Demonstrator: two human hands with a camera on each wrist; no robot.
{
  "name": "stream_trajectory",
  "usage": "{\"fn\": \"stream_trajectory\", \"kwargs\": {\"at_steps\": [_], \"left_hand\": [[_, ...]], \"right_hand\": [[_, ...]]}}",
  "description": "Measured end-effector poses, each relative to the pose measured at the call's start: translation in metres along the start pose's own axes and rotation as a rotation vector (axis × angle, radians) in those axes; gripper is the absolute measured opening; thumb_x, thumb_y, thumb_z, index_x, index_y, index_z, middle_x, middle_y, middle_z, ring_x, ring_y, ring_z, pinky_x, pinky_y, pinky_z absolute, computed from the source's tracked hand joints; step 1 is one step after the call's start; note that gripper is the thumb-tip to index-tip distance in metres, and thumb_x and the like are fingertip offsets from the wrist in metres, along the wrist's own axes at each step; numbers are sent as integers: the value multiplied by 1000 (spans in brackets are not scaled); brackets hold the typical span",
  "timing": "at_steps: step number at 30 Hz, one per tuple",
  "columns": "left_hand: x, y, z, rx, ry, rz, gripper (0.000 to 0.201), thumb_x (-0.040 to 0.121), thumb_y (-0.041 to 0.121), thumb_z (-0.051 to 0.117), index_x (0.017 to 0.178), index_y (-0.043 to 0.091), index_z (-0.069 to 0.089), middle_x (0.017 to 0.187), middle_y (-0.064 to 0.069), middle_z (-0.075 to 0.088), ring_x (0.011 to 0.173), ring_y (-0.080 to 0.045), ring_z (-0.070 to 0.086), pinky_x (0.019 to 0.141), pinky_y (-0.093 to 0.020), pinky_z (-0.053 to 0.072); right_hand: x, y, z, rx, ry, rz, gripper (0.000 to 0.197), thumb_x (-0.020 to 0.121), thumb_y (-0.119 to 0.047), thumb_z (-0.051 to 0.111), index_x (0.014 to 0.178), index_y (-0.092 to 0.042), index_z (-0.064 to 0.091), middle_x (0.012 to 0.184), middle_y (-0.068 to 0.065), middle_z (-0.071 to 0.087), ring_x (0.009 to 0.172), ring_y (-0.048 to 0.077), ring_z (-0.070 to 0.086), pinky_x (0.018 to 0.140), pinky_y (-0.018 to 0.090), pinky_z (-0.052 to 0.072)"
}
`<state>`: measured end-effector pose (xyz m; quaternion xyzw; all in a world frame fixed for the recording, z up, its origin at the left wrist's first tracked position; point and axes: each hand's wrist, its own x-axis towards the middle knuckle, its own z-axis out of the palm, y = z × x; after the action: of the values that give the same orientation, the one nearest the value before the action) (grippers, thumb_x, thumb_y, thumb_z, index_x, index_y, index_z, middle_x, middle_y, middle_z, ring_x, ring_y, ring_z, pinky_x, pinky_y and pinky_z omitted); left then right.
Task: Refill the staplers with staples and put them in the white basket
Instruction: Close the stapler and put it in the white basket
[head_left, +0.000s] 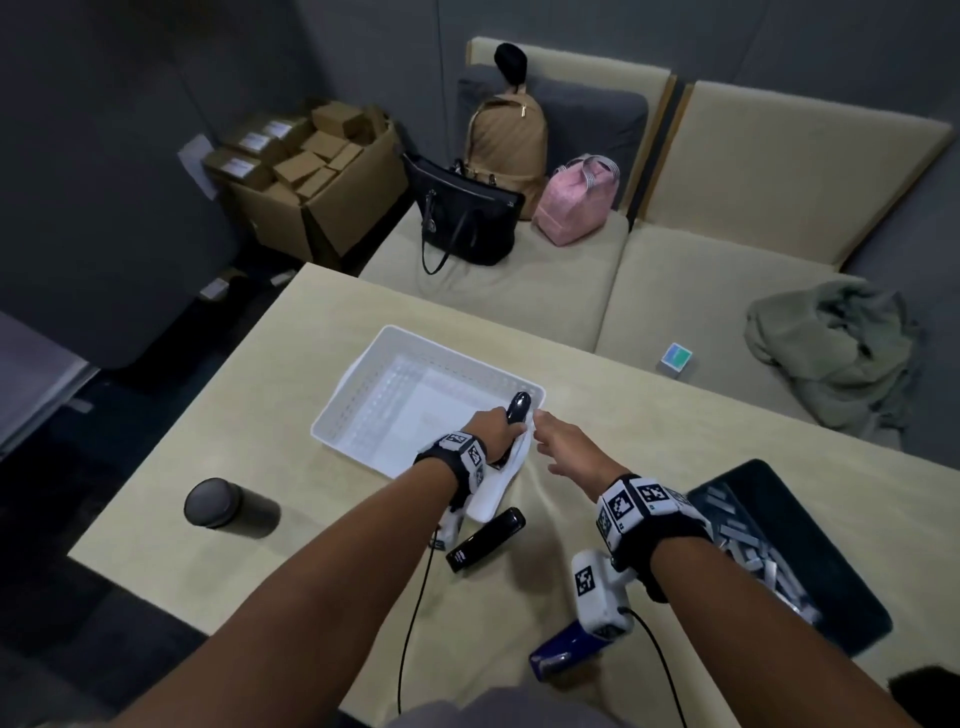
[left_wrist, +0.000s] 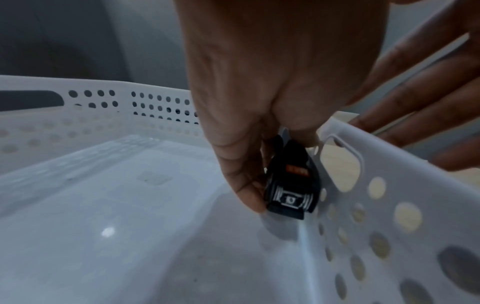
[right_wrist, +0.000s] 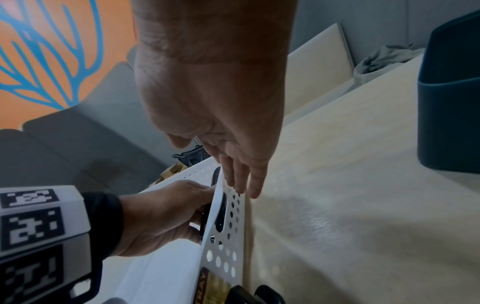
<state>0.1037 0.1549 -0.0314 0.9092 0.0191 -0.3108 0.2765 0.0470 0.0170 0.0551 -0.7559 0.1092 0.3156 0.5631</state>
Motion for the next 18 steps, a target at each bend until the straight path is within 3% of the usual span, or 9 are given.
{"fn": "stream_trajectory", "kwargs": {"at_steps": [4, 7, 9, 15, 18], "left_hand": [[7, 11, 1, 83, 11, 39, 48, 99, 40, 44, 101, -5, 60, 104, -25, 66, 97, -36, 61, 73, -34, 45], [10, 10, 3, 131, 51, 32, 43, 98, 38, 45, 104, -2, 61, 108, -24, 64, 103, -34, 57, 85, -40, 50], [11, 8, 5, 99, 75, 33, 43, 97, 37, 46, 108, -1, 61, 108, -22, 65, 104, -34, 59, 87, -42, 51], [-7, 12, 1, 20, 160, 3, 55, 97, 48, 40, 124, 2, 51, 128, -22, 52, 109, -37, 57, 92, -42, 47], [-33, 26, 2, 37, 312, 129, 44, 97, 39, 46, 124, 5, 50, 126, -20, 47, 112, -37, 53, 94, -44, 46]], "right_hand": [[1, 6, -5, -3, 16, -4, 32, 103, -45, 26, 110, -35, 55, 144, 3, 46, 136, 21, 40, 117, 45, 28], [-2, 13, -11, -30, 41, 19, 51, 101, -50, 26, 140, -23, 44, 151, 5, 40, 140, 22, 36, 117, 46, 27], [-6, 17, -16, -37, 60, 31, 59, 100, -53, 26, 147, -19, 35, 153, 5, 37, 141, 22, 35, 118, 46, 27], [-28, 38, -41, -11, 59, 73, 52, 102, -44, 34, 143, -14, 40, 137, 11, 51, 126, 27, 51, 103, 41, 41], [-39, 58, -53, -87, 72, 96, 51, 100, -44, 39, 142, -15, 42, 134, 9, 55, 120, 26, 55, 100, 41, 45]]}}
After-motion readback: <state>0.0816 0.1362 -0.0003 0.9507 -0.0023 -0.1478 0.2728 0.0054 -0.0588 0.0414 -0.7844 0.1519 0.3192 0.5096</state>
